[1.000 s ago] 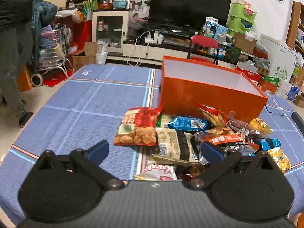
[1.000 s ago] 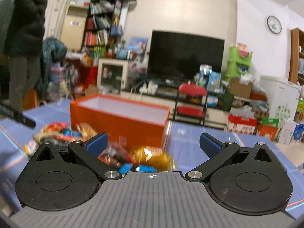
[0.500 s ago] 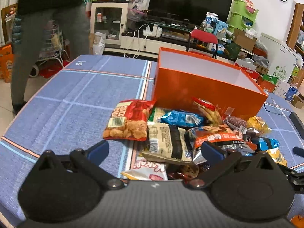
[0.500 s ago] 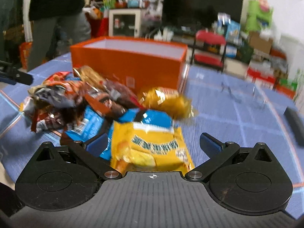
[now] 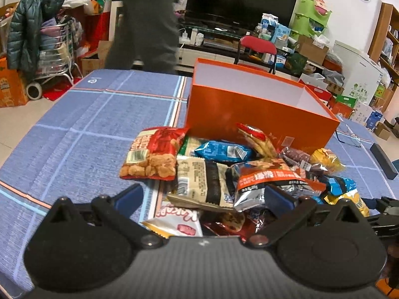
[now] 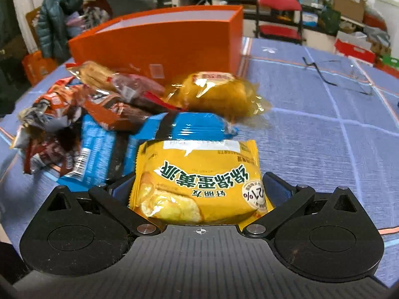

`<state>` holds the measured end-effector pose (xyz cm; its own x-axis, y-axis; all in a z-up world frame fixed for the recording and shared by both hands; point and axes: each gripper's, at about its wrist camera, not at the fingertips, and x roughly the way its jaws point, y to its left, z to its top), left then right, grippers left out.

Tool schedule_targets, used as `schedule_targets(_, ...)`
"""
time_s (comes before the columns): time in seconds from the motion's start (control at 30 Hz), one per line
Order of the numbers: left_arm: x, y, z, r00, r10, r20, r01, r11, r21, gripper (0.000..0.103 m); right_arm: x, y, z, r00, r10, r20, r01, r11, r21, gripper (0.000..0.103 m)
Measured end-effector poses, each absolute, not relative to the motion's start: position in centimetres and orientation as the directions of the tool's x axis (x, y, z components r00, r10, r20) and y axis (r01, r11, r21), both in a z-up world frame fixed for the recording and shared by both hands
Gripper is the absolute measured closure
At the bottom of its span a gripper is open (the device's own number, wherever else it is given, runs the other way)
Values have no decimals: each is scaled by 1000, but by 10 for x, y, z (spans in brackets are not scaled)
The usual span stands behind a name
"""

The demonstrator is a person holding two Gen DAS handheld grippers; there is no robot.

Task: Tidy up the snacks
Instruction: 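Grasp the yellow cake packet with the right tool while the left tool grasps the silver-orange chip bag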

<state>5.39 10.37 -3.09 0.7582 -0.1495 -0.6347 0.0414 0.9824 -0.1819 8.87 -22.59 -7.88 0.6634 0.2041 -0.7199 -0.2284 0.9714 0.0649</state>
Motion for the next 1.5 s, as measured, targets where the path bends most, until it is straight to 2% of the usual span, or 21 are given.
schedule_targets(0.17,54,102,-31,759,-150,-634,37,982,-187,1,86,-230,-70,659,206,-723,-210,974,86,23)
schedule_targets(0.3,57,98,-31,759,-143,-636,31,983,-184,1,86,-228,-71,657,195,-728,-213,975,68,26)
schedule_targets(0.4,61,88,-29,753,-175,-635,47,976,-213,1,86,-221,-73,658,170,-733,-209,977,39,25)
schedule_targets(0.7,65,31,-31,788,-199,-583,107,976,-188,1,79,-218,-78,667,130,-733,-186,983,5,21)
schedule_targets(0.87,74,30,-39,777,-208,-594,91,971,-221,1,79,-220,-81,671,134,-729,-191,982,5,12)
schedule_targets(0.97,79,30,-39,775,-207,-597,76,969,-237,1,79,-222,-81,672,135,-729,-190,982,6,11)
schedule_targets(1.2,86,16,-51,748,-129,-651,50,989,-138,1,79,-222,-82,673,133,-728,-188,982,6,8)
schedule_targets(1.37,86,8,-53,752,-77,-654,43,997,-68,1,79,-223,-82,671,126,-730,-179,984,5,8)
schedule_targets(1.5,81,13,-54,763,-114,-636,55,992,-112,13,80,-222,-82,669,121,-733,-173,985,4,8)
